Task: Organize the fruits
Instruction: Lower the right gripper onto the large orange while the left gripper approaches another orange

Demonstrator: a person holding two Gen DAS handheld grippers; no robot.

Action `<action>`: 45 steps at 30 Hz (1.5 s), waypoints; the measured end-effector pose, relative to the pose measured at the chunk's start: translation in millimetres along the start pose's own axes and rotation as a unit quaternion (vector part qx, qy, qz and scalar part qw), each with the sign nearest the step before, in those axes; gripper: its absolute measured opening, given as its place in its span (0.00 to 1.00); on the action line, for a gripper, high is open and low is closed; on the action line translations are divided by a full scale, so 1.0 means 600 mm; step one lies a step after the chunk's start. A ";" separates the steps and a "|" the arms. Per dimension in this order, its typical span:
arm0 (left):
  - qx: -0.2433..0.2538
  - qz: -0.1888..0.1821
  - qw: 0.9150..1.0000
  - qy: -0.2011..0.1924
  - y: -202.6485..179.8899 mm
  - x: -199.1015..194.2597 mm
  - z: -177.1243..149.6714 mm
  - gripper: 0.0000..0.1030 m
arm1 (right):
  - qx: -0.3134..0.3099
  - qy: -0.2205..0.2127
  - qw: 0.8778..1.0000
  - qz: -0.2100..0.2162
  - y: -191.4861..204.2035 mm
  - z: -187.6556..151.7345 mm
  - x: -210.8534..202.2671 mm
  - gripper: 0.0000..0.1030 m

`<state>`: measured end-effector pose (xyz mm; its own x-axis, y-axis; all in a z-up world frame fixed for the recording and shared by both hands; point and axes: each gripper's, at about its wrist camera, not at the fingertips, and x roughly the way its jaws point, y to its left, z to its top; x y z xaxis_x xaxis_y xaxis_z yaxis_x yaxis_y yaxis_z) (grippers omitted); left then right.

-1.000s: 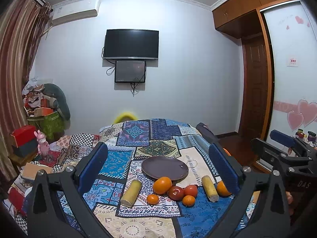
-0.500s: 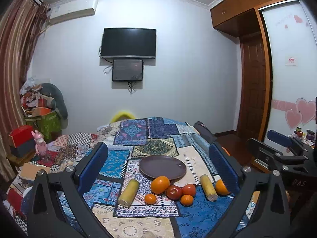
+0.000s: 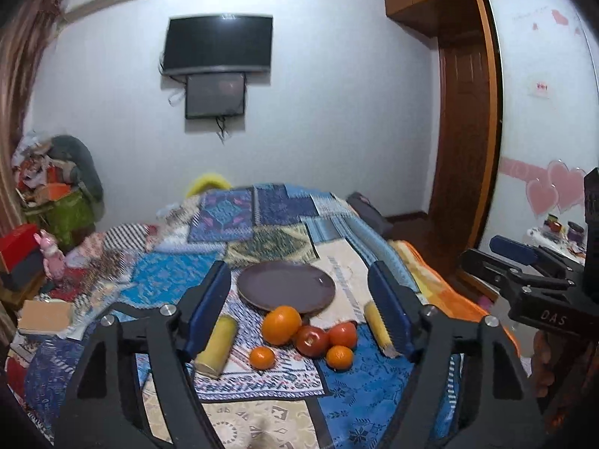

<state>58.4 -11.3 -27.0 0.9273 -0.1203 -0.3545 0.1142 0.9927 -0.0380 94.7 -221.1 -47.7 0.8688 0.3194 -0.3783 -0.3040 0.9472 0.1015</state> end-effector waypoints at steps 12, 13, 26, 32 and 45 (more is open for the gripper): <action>-0.033 -0.001 0.995 0.092 0.039 0.133 -0.026 0.73 | 0.029 0.084 0.996 -0.028 -0.077 -0.034 0.069 0.72; -0.033 0.001 0.995 0.099 0.041 0.142 -0.028 0.73 | 0.032 0.093 0.995 -0.028 -0.082 -0.039 0.075 0.72; -0.028 0.009 0.976 0.215 0.059 0.292 -0.081 0.67 | 0.072 0.199 0.977 -0.024 -0.139 -0.098 0.172 0.66; -0.031 0.008 0.968 0.248 0.063 0.339 -0.098 0.66 | 0.074 0.225 0.972 -0.015 -0.143 -0.115 0.191 0.66; -0.043 0.005 0.956 0.290 0.069 0.399 -0.125 0.66 | 0.082 0.263 0.961 -0.009 -0.145 -0.144 0.229 0.66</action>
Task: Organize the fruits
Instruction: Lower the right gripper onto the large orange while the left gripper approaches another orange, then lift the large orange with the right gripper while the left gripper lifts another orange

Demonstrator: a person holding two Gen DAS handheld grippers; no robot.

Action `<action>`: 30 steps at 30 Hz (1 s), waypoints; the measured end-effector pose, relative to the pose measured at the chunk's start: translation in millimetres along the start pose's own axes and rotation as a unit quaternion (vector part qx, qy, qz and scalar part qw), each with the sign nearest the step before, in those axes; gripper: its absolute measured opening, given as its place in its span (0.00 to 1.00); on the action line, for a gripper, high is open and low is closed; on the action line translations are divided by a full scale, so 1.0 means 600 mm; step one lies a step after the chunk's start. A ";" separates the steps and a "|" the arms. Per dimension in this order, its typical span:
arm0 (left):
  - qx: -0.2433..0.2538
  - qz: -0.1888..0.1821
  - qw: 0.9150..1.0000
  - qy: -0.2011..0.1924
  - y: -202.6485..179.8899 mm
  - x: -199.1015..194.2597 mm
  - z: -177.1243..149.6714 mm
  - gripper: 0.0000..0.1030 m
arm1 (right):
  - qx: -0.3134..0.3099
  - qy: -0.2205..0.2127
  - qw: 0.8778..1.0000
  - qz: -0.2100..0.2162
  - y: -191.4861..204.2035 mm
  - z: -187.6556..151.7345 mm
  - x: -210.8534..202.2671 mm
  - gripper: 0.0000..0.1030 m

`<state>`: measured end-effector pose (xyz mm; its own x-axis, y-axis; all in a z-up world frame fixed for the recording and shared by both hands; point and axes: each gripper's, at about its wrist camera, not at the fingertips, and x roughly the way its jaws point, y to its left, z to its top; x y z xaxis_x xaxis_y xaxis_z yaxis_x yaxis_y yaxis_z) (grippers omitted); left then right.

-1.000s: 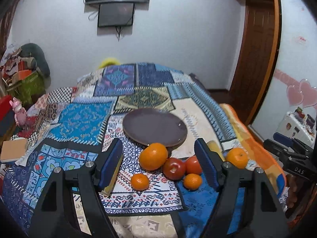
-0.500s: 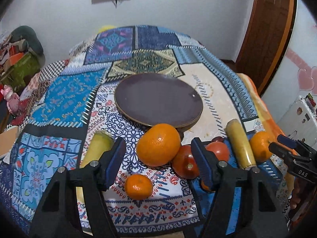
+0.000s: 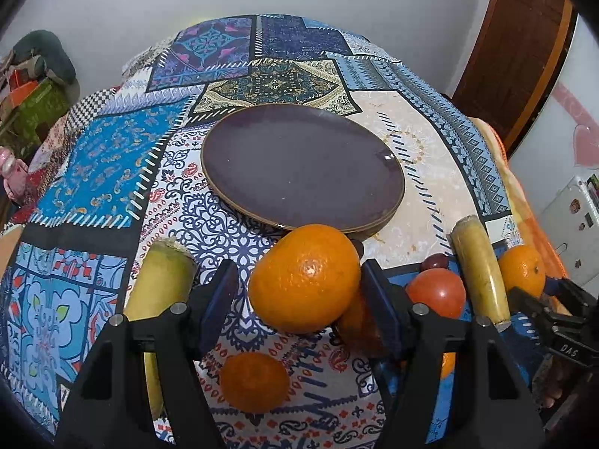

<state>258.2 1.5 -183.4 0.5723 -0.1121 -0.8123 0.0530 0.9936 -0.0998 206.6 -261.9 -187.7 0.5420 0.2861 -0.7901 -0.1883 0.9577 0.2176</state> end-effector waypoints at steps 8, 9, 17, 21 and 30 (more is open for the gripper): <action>-0.009 -0.018 1.000 0.012 0.004 0.014 0.005 0.60 | -0.002 0.002 1.000 -0.002 0.001 0.001 0.003 0.65; -0.009 -0.018 1.000 0.012 0.004 0.013 0.005 0.60 | 0.000 0.003 1.000 -0.001 0.001 0.002 0.003 0.65; -0.005 -0.020 1.000 0.005 0.003 -0.005 0.001 0.59 | 0.005 0.005 1.000 -0.002 0.001 0.007 -0.004 0.64; -0.001 -0.022 1.000 -0.012 0.002 -0.030 0.001 0.59 | 0.005 -0.003 1.000 -0.007 0.002 0.011 -0.015 0.64; 0.003 -0.021 0.998 -0.051 0.004 -0.090 0.016 0.59 | -0.015 -0.039 0.999 -0.004 0.024 0.044 -0.053 0.64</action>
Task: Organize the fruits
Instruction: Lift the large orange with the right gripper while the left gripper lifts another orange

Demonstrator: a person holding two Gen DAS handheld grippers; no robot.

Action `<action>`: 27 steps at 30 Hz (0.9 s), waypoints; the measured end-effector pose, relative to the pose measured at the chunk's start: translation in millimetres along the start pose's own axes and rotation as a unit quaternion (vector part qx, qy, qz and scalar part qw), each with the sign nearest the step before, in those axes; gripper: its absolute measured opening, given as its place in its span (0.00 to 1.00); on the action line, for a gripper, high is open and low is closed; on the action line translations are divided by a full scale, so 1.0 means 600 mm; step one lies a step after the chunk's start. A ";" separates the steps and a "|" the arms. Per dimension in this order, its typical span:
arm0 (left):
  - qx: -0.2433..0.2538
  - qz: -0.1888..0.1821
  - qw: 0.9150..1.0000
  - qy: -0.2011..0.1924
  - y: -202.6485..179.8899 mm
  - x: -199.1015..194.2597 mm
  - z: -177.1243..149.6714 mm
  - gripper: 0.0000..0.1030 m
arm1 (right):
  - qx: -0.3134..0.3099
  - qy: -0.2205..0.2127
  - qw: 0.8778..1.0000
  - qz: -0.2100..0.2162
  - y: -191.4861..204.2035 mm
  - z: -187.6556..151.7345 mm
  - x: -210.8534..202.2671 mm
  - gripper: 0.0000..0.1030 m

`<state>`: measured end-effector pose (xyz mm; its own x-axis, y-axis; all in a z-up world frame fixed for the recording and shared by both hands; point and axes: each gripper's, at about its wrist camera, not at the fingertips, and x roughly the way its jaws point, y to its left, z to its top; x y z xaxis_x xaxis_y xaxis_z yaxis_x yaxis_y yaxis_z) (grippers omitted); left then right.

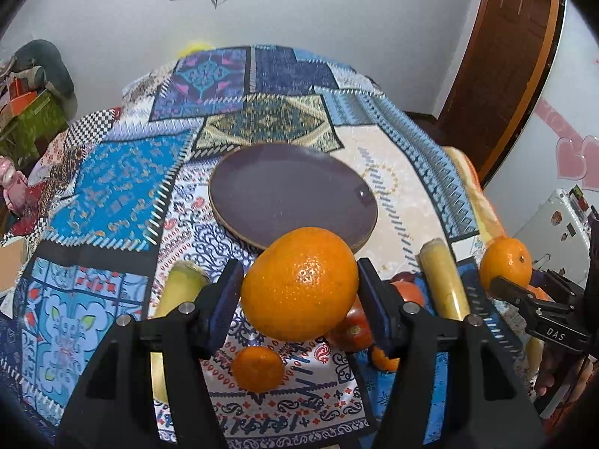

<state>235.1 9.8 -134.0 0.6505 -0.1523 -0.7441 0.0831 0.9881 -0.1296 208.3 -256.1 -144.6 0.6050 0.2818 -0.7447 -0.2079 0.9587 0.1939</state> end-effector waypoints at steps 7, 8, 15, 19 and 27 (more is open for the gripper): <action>0.005 0.000 1.000 -0.029 0.000 -0.043 0.019 0.59 | -0.024 -0.027 0.999 0.016 0.039 0.037 -0.009 0.64; 0.005 -0.001 0.999 -0.033 0.001 -0.049 0.022 0.59 | -0.028 -0.031 0.999 0.022 0.046 0.044 -0.008 0.64; 0.010 0.003 0.999 -0.053 0.002 -0.074 0.045 0.59 | -0.052 -0.057 0.996 0.047 0.093 0.083 -0.001 0.64; 0.010 0.004 0.998 -0.065 0.006 -0.081 0.063 0.59 | -0.058 -0.071 0.994 0.063 0.116 0.103 0.003 0.64; 0.012 0.009 0.997 -0.081 0.017 -0.077 0.105 0.59 | -0.071 -0.078 0.991 0.077 0.149 0.141 0.033 0.64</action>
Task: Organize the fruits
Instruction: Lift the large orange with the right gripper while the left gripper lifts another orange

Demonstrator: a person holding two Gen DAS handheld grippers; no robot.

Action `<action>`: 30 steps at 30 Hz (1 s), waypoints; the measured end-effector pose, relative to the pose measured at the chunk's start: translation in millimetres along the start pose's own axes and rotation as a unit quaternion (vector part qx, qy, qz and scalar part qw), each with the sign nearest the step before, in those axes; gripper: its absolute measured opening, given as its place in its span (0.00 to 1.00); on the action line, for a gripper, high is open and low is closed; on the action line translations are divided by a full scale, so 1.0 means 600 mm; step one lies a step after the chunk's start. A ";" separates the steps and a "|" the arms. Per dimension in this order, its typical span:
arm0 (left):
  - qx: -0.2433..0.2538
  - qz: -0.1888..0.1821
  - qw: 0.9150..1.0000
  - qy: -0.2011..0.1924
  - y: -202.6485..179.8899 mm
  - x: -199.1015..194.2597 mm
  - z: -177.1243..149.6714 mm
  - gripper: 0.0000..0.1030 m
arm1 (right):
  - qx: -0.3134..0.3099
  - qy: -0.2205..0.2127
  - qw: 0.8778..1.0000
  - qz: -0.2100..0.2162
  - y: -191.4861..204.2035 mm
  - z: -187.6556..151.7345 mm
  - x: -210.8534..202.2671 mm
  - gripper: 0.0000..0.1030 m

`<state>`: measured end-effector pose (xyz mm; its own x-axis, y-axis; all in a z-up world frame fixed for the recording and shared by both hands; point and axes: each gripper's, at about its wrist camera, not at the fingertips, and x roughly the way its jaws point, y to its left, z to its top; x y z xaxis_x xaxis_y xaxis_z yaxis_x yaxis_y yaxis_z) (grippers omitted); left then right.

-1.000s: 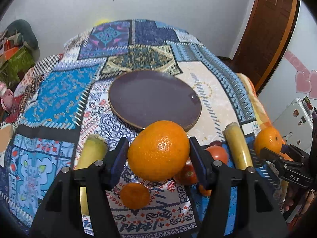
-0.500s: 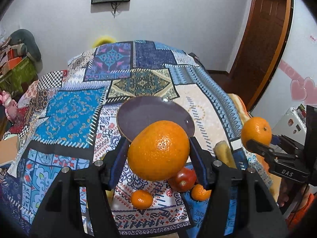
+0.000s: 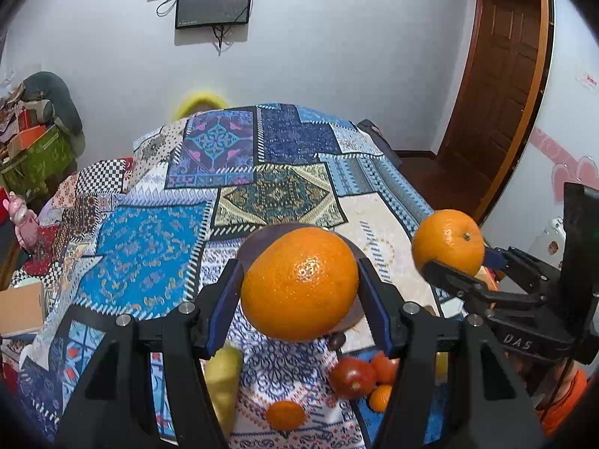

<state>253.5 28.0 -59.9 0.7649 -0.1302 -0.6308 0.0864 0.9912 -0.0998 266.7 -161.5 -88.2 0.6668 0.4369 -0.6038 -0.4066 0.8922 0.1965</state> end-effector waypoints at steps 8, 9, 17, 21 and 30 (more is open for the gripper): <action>0.001 0.014 1.000 0.007 0.016 0.047 0.023 0.59 | -0.008 0.015 1.000 0.008 0.008 0.022 0.052 0.64; 0.001 0.015 1.000 0.010 0.019 0.056 0.025 0.59 | -0.010 0.018 1.000 0.008 0.009 0.024 0.058 0.64; -0.007 0.017 0.999 0.035 0.039 0.121 0.027 0.59 | -0.015 0.046 0.999 0.014 0.007 0.025 0.107 0.64; -0.009 0.018 0.998 0.051 0.045 0.155 0.022 0.59 | -0.015 0.068 0.997 0.014 0.003 0.021 0.131 0.64; -0.008 0.009 0.996 0.092 0.052 0.222 0.011 0.59 | -0.024 0.129 0.991 0.007 -0.004 0.005 0.184 0.64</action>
<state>362.2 41.8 -141.7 0.6364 -0.1157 -0.7627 0.0623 0.9932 -0.0987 343.0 -115.4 -153.2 0.4816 0.3990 -0.7803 -0.4480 0.8773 0.1721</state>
